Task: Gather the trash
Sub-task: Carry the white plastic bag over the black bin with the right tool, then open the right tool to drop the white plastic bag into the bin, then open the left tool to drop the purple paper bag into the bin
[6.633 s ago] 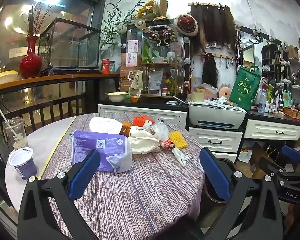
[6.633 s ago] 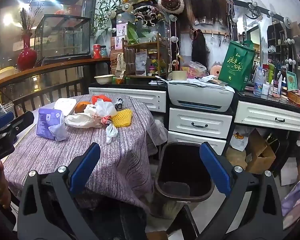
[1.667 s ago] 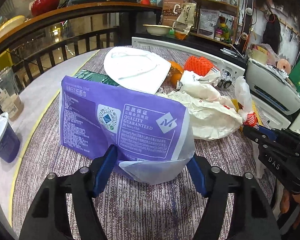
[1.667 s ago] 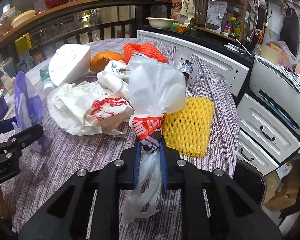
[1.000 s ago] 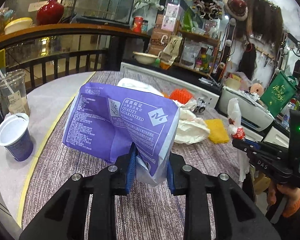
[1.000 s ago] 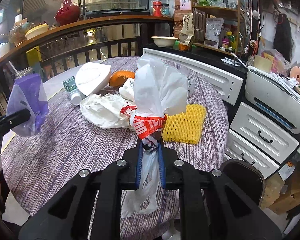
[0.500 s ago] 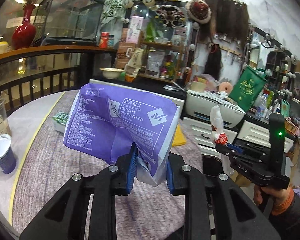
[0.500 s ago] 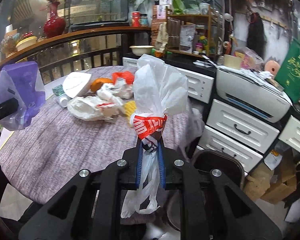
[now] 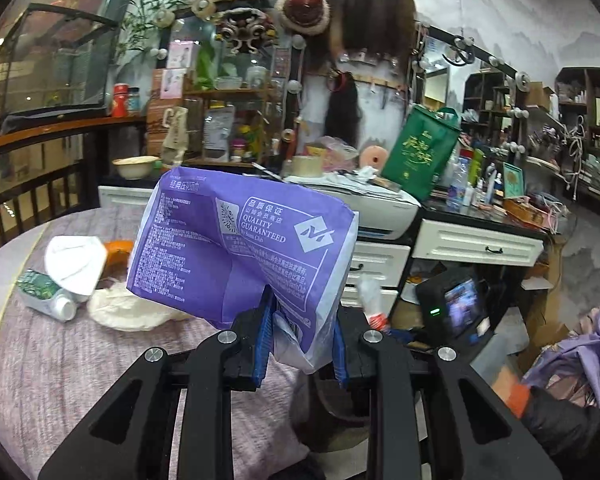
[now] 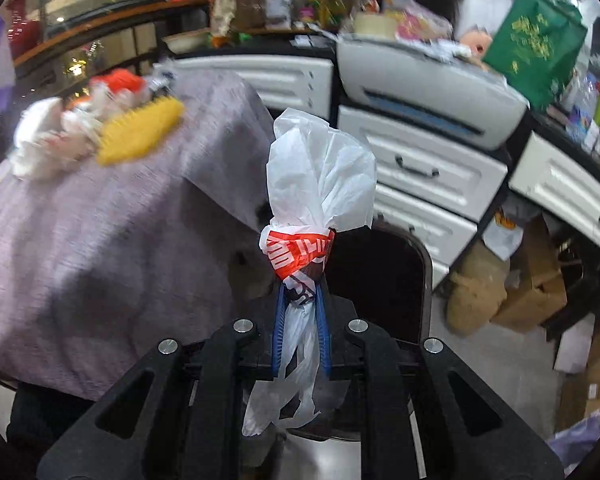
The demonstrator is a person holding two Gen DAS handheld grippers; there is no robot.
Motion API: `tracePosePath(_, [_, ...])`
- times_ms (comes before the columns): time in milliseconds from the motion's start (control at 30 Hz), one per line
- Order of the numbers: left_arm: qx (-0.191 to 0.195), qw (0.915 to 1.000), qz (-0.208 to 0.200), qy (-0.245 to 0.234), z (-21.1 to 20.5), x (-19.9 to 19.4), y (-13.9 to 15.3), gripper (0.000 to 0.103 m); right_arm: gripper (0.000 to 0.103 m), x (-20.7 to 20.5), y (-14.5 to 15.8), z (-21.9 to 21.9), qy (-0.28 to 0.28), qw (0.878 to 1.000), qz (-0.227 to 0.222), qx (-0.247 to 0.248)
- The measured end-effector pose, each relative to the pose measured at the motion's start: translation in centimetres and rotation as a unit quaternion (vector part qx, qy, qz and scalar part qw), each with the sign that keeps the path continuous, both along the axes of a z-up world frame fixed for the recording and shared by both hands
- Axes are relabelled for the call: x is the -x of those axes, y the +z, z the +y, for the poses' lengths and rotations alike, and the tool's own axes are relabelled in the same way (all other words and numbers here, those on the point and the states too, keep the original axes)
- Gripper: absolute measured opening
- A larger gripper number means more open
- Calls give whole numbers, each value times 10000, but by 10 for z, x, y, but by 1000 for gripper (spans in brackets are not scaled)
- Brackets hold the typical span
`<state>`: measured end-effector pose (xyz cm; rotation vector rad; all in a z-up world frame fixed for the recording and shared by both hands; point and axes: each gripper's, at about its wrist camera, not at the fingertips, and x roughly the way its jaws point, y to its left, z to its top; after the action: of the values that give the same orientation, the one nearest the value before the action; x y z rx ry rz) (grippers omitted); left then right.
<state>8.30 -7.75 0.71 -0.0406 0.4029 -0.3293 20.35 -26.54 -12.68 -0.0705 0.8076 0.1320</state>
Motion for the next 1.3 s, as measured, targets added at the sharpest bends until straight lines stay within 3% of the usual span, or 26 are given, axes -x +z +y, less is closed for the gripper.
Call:
tracePosePath(233, [-124,9987,250,-431,-38,-16,-10,25,15,-36,-69,-21,-482,9955,807,101])
tracePosePath(300, [-171,9976,371,-558,-47,-20,-15,25,20,-39,-83,-24,-596,9936,961,86])
tracePosePath(333, [-192,9973,404,-590,-51,-22,-17,25,27,-39,-87,-25,-632,9930,999,69])
tracePosePath(367, [-214,9968,444,-634,-54,-23,-20,25,44,-38,-89,-26,-655,9927,1013,61])
tracePosePath(433, [-263,9955,525,-738,-61,-26,-24,25,64,-35,-91,-28,-715,9928,966,-24])
tracePosePath(467, [-297,9948,561,-794,-66,-27,-27,25,66,-32,-90,-30,-761,9929,911,-93])
tracePosePath(867, [-626,9848,982,-1289,-109,-47,-53,25,72,11,-49,-78,-1545,9872,390,-89])
tracePosePath(1300, [-1285,9599,1790,-1736,-160,-89,-109,25,73,51,-37,-144,-2449,9690,179,-271])
